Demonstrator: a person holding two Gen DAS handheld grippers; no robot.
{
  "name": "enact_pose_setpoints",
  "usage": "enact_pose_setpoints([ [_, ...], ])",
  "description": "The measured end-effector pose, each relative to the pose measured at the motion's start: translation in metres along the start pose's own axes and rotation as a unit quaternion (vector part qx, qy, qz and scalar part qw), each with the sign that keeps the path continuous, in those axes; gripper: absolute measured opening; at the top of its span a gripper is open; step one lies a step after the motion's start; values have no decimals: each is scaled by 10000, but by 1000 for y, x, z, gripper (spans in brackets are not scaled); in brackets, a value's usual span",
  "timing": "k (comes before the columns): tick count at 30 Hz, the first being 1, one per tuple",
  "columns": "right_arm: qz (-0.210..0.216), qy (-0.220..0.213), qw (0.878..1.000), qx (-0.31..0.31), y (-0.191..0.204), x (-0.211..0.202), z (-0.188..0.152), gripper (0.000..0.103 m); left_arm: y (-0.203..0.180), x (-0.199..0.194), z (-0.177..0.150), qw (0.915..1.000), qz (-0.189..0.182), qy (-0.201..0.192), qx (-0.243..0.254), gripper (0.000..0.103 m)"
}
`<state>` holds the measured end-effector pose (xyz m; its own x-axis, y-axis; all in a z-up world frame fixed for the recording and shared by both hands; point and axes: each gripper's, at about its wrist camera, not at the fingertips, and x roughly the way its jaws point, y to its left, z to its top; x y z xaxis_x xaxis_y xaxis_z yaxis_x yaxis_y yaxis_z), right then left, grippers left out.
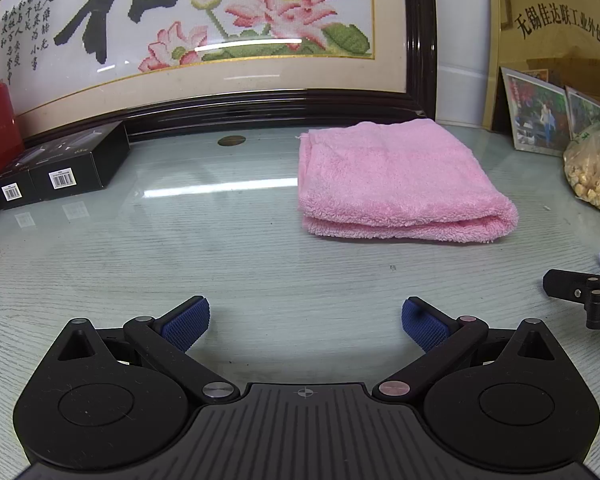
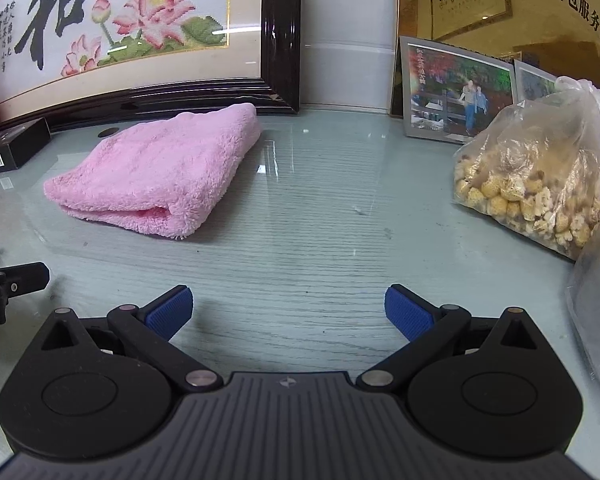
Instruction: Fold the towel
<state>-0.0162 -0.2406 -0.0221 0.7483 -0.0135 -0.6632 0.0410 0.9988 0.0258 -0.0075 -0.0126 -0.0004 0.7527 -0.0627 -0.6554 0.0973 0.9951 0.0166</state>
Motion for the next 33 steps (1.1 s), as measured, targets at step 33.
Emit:
enact_pose_setpoints([
  [33, -2, 0, 10000, -8, 1, 1, 0, 103, 2, 0, -1, 10000, -53, -3, 27, 103],
])
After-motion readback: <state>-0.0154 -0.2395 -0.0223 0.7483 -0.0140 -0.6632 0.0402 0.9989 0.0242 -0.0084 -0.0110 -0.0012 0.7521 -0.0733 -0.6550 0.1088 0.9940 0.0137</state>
